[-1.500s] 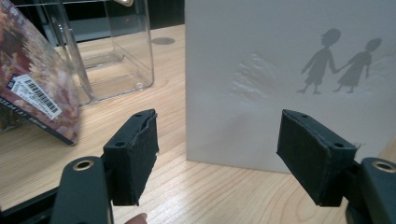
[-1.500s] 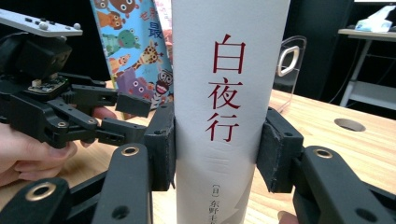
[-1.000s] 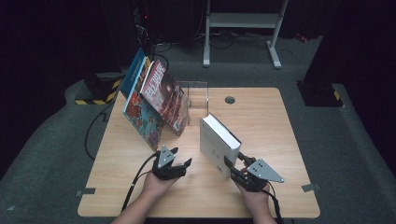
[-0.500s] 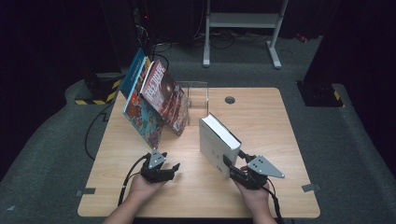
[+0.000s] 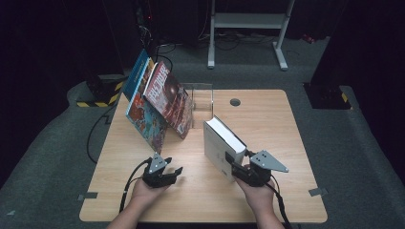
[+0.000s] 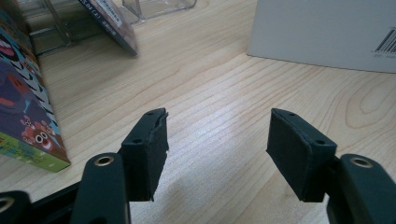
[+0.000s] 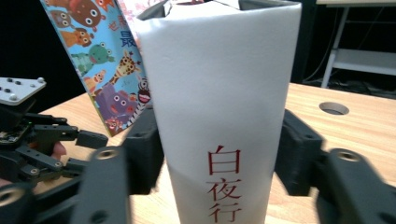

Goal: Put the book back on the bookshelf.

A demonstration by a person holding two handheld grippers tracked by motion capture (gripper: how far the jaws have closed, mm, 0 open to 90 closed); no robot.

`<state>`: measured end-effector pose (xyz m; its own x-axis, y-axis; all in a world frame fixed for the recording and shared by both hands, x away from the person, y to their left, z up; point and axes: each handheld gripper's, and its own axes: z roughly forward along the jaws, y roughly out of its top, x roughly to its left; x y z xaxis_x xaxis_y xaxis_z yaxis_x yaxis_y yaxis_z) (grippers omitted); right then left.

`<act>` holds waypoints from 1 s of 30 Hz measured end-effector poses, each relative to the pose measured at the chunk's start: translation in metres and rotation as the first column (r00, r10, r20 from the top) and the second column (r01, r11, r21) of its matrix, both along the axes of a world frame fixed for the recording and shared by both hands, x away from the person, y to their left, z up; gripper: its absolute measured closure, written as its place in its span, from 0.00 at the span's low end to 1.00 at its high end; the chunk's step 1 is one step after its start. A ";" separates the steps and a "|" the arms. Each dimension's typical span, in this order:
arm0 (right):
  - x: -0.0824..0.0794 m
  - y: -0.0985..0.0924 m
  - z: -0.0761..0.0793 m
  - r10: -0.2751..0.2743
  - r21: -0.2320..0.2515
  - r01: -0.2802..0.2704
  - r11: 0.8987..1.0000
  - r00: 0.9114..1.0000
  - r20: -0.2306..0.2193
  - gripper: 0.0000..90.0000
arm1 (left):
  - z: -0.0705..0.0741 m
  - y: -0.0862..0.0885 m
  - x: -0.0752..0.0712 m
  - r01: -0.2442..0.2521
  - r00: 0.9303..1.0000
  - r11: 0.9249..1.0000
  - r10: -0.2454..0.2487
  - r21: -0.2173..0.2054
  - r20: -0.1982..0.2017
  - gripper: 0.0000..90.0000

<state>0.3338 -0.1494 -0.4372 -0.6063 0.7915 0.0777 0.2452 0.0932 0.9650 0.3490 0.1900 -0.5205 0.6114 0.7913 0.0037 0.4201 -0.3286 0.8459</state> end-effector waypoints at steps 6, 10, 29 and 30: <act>-0.002 0.005 0.005 -0.011 -0.061 0.011 0.998 1.000 -0.003 0.58 | 0.000 0.000 -0.001 -0.002 1.000 1.000 0.002 0.002 0.003 0.42; -0.003 0.008 0.005 -0.034 -0.072 0.034 0.997 0.999 0.004 0.60 | 0.000 0.000 0.000 -0.008 1.000 1.000 0.008 0.001 0.000 0.42; 0.001 0.013 0.010 -0.058 -0.058 0.058 0.997 0.998 -0.004 0.60 | -0.001 -0.001 -0.002 0.010 1.000 1.000 -0.010 0.014 0.012 0.42; 0.002 0.014 0.012 -0.060 -0.057 0.059 0.997 0.998 -0.006 0.60 | -0.001 -0.001 -0.002 0.010 1.000 1.000 -0.010 0.015 0.012 0.42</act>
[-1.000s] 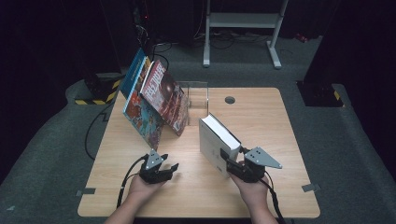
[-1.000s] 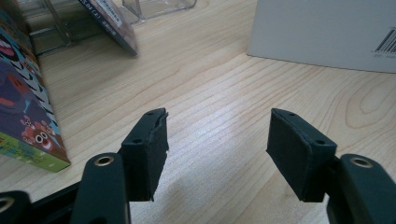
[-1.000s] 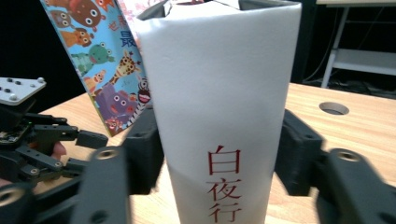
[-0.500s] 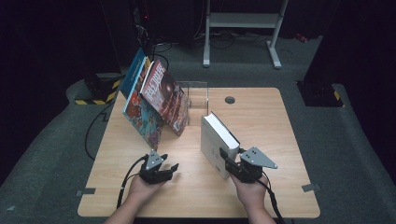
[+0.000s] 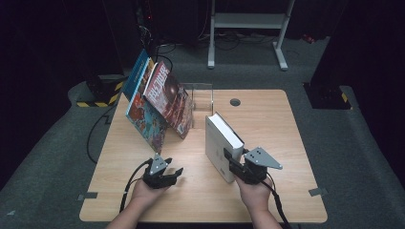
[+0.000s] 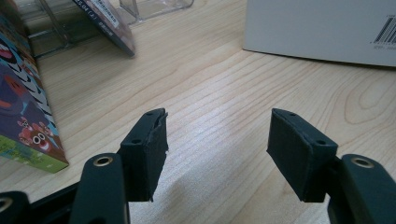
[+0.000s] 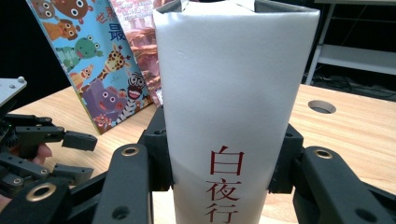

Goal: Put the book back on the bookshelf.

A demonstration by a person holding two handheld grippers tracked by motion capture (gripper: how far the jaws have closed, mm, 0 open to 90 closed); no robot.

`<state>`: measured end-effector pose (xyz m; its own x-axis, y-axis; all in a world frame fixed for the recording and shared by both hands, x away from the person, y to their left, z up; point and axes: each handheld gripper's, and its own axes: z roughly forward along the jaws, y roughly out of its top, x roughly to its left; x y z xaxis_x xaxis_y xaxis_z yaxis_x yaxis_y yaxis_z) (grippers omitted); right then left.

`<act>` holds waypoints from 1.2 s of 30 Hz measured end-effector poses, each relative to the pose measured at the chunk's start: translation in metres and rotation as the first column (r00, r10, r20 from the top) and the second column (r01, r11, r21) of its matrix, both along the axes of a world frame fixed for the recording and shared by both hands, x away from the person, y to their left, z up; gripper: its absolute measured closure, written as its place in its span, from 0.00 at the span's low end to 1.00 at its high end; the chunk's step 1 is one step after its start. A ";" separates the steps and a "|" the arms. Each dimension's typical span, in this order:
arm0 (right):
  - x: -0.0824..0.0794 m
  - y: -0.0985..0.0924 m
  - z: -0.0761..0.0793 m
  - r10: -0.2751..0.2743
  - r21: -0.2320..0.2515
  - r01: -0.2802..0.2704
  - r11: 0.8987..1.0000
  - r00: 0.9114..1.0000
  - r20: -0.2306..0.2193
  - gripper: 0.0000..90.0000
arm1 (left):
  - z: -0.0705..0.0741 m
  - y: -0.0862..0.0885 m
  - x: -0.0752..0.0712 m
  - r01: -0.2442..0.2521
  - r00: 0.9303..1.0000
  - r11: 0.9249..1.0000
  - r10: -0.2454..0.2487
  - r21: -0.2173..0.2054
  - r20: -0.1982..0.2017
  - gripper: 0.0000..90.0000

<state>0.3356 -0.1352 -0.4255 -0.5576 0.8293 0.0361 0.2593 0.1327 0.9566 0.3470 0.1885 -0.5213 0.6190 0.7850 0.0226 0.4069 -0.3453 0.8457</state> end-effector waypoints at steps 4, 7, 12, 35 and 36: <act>0.002 0.002 0.003 -0.005 -0.008 0.005 1.000 1.000 -0.001 0.61 | 0.000 0.000 0.000 0.001 1.000 1.000 -0.001 0.001 0.001 0.42; 0.003 0.004 0.006 -0.007 -0.022 0.007 1.000 1.000 -0.001 0.61 | 0.000 0.000 0.000 0.002 1.000 1.000 -0.002 0.005 0.000 0.42; 0.007 0.007 0.011 -0.009 -0.011 0.009 1.000 1.000 -0.002 0.61 | 0.000 0.000 0.000 0.000 1.000 1.000 0.000 0.004 0.001 0.42; 0.045 0.035 0.032 -0.014 -0.023 0.014 1.000 1.000 0.002 0.61 | 0.000 -0.001 0.000 0.016 1.000 1.000 -0.016 0.011 0.008 0.42; 0.047 0.037 0.033 -0.014 -0.020 0.014 1.000 1.000 0.000 0.61 | 0.000 -0.001 -0.001 0.017 1.000 1.000 -0.017 0.011 0.006 0.42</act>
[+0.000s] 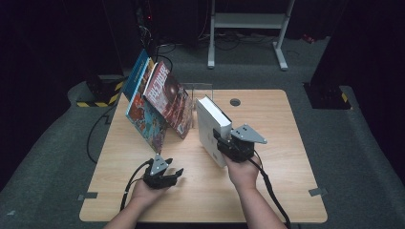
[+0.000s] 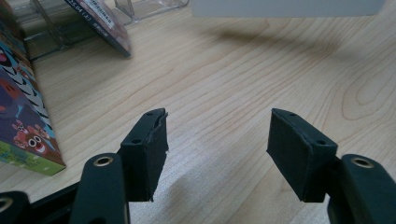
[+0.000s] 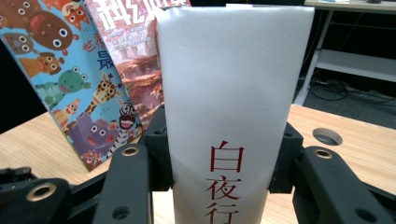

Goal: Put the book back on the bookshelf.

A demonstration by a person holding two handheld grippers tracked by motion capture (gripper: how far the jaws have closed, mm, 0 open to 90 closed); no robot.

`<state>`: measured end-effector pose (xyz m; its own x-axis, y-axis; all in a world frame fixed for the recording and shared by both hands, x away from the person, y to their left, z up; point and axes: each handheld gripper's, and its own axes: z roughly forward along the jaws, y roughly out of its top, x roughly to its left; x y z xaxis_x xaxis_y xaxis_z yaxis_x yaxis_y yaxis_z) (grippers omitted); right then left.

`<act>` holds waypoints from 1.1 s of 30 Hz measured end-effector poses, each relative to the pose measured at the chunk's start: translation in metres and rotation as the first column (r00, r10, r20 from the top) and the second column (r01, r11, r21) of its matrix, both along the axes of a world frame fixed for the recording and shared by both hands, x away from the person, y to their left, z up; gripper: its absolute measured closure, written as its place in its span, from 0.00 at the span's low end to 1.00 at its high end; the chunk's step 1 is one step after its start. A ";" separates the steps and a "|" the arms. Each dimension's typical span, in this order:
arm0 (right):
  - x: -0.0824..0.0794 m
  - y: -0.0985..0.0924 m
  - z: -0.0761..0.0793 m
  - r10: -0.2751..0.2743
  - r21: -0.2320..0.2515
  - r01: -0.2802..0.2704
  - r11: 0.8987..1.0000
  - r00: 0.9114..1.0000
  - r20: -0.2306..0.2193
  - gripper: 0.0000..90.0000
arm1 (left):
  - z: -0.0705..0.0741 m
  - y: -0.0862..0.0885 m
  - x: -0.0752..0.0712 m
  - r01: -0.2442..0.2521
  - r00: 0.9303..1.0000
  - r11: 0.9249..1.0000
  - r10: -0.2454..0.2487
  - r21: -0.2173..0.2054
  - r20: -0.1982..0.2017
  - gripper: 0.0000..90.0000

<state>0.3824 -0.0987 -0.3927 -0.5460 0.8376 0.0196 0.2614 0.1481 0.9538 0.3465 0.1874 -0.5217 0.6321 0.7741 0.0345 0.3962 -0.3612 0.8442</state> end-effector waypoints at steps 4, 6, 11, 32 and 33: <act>0.009 0.006 0.002 -0.005 0.000 0.005 1.000 1.000 -0.003 0.61 | 0.000 0.000 0.000 0.002 1.000 1.000 -0.002 0.000 0.000 0.42; 0.011 0.007 0.002 -0.009 -0.001 0.009 1.000 1.000 -0.004 0.61 | 0.000 0.000 0.000 0.002 1.000 1.000 -0.002 0.001 0.001 0.42; 0.022 0.013 0.006 -0.025 0.007 0.025 1.000 1.000 0.000 0.61 | 0.000 0.000 0.000 0.004 1.000 1.000 -0.004 0.005 0.004 0.42; 0.064 0.041 0.016 -0.078 -0.025 0.079 0.997 0.997 0.027 0.60 | 0.000 0.001 0.000 0.009 1.000 1.000 -0.009 -0.010 -0.006 0.42; 0.066 0.042 0.016 -0.084 -0.024 0.084 0.996 0.996 0.025 0.61 | 0.000 0.001 0.000 0.009 1.000 1.000 -0.009 -0.010 -0.006 0.42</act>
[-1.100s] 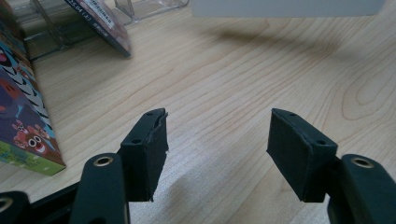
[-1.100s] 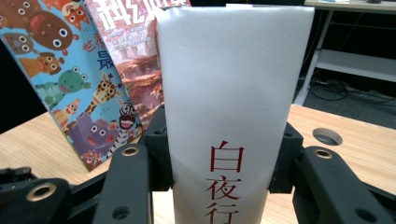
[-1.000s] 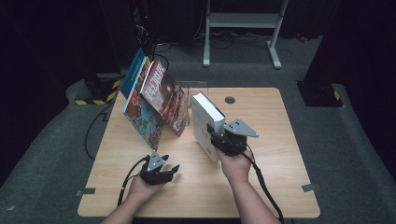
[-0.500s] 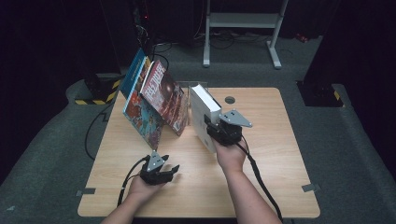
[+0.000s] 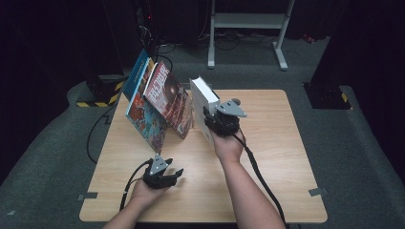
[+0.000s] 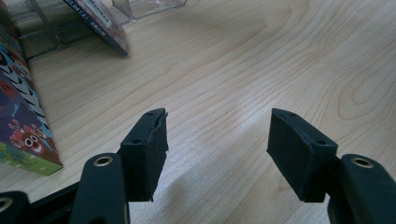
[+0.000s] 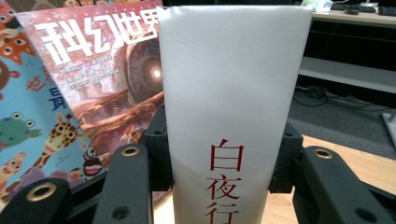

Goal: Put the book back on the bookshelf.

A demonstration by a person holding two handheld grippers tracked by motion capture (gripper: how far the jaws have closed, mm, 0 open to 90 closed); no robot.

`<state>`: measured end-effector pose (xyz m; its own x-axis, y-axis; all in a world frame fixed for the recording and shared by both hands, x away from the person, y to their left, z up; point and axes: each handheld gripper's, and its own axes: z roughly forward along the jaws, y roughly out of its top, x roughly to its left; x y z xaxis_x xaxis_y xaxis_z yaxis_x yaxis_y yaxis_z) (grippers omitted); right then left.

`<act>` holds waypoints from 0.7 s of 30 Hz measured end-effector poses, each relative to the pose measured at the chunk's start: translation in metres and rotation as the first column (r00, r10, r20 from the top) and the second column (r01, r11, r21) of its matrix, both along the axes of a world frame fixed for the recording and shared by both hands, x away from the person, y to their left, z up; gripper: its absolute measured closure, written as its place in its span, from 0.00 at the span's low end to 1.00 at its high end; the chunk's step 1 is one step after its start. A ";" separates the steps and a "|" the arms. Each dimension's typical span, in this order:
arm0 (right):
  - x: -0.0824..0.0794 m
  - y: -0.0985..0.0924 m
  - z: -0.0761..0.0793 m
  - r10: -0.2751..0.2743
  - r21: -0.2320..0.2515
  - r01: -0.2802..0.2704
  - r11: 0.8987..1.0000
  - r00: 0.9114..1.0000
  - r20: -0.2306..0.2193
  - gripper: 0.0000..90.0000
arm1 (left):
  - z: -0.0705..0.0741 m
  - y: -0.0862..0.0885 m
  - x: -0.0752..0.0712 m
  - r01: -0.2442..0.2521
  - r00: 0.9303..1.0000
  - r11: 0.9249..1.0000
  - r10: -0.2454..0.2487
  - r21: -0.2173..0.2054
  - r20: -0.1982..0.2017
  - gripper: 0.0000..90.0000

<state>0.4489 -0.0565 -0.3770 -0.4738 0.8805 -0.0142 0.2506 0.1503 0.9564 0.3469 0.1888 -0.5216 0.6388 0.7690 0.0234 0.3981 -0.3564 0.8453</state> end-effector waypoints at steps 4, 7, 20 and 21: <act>0.011 0.004 0.000 -0.016 -0.006 0.016 1.000 1.000 -0.001 0.61 | 0.000 0.000 0.000 0.001 1.000 1.000 -0.001 0.002 0.002 0.42; 0.019 0.008 0.000 -0.031 -0.016 0.031 0.999 1.000 -0.002 0.61 | 0.000 0.000 0.000 0.001 1.000 1.000 -0.001 -0.001 0.002 0.42; 0.045 0.025 -0.004 -0.076 -0.023 0.077 0.997 0.997 0.018 0.61 | 0.000 0.001 -0.001 0.002 1.000 1.000 -0.002 -0.006 0.000 0.42; 0.049 0.026 -0.005 -0.087 -0.015 0.087 0.996 0.996 0.012 0.61 | 0.000 0.001 -0.001 0.002 1.000 1.000 -0.002 -0.008 -0.001 0.42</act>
